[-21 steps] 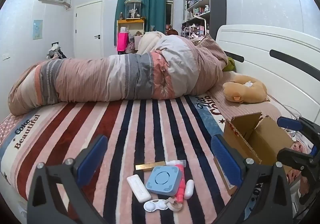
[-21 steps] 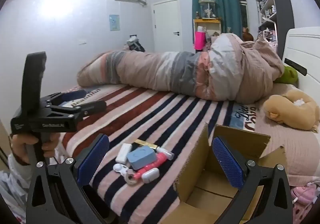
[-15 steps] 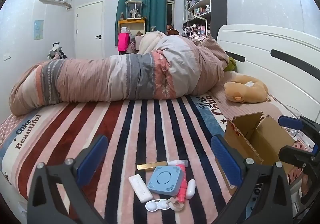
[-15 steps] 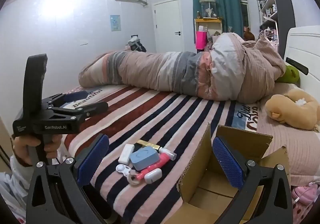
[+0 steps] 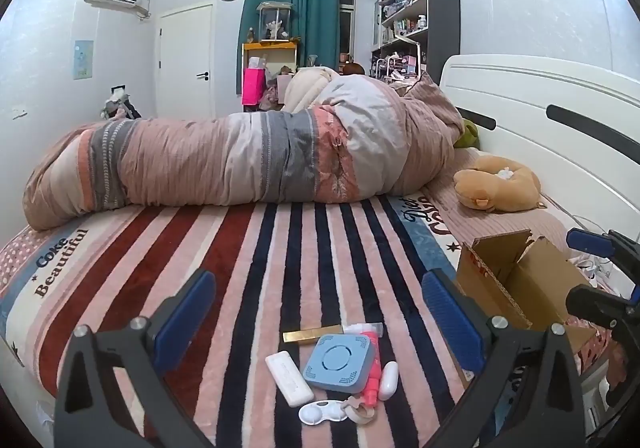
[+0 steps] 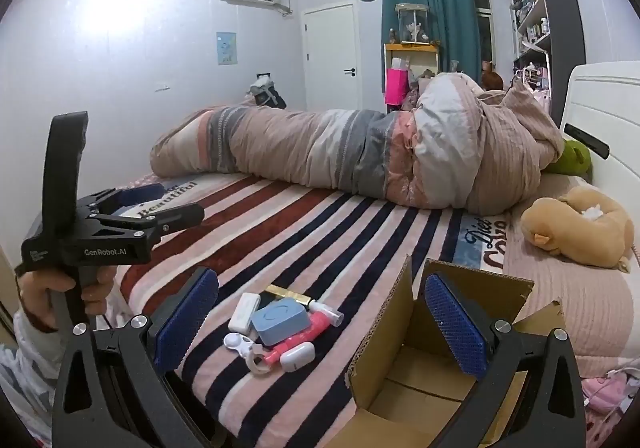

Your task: Organize rigid objects

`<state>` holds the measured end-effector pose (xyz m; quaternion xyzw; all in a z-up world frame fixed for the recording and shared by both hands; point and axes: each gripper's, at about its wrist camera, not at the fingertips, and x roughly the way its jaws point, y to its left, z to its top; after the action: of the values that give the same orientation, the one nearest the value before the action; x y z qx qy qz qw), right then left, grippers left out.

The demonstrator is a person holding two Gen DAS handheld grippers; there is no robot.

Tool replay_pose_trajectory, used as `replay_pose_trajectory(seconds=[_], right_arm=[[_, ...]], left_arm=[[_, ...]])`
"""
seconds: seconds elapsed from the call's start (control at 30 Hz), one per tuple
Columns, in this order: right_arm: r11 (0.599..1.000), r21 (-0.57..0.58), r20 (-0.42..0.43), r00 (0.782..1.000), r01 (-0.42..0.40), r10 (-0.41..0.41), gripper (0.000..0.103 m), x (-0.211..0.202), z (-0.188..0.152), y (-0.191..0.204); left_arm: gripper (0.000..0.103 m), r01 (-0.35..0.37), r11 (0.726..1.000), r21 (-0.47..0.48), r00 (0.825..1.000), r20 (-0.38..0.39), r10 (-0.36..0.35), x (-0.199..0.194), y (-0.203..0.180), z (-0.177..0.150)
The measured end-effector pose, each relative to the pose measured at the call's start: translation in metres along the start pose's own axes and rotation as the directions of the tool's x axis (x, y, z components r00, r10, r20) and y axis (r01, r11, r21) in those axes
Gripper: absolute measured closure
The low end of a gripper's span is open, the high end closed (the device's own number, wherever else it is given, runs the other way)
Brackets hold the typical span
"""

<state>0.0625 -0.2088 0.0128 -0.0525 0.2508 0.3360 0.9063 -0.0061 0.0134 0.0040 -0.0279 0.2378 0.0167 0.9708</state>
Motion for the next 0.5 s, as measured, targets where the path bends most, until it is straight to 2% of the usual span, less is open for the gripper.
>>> replay_pose_trajectory(seconds=[0.5], right_arm=[[0.999, -0.014, 0.004, 1.0, 0.029, -0.029, 0.0, -0.0021, -0.0008, 0.0005]], left_arm=[[0.0, -0.019, 1.0, 0.005, 1.0, 0.004, 0.019, -0.0026, 0.0013, -0.0031]])
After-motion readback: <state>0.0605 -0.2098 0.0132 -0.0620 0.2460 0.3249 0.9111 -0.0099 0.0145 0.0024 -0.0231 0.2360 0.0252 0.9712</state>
